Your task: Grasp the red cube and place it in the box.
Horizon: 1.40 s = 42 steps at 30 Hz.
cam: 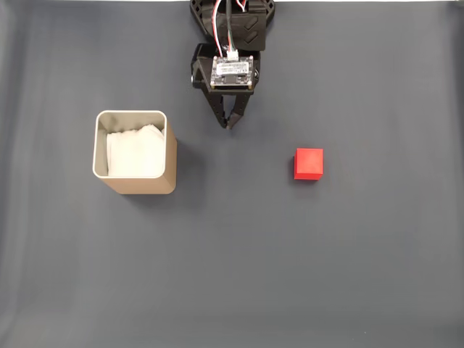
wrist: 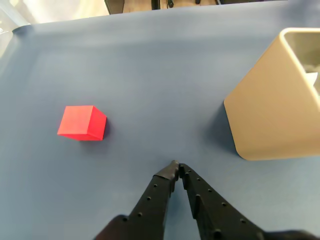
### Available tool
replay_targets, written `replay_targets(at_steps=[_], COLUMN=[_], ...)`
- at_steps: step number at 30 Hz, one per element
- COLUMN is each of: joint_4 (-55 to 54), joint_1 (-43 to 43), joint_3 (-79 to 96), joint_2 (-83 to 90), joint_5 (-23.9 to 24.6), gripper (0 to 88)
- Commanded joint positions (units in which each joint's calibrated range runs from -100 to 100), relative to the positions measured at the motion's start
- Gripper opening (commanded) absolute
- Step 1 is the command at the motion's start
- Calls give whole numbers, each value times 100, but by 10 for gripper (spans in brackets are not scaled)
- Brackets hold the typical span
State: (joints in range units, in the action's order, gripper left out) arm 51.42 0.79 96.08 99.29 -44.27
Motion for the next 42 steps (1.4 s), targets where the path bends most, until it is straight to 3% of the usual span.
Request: replay_targets(at_steps=[1, 13, 27, 38, 42], joint_4=[-157, 139, 1903, 3504, 3578], joint_1=[-19, -650, -1502, -2454, -2461], joint_3=[-593, -3483, -5470, -7421, -7694], joint_2=[-145, -2032, -3165, -4853, -5190], joint_5=[54, 313, 347, 830, 855], gripper=[2, 2, 2, 9, 13])
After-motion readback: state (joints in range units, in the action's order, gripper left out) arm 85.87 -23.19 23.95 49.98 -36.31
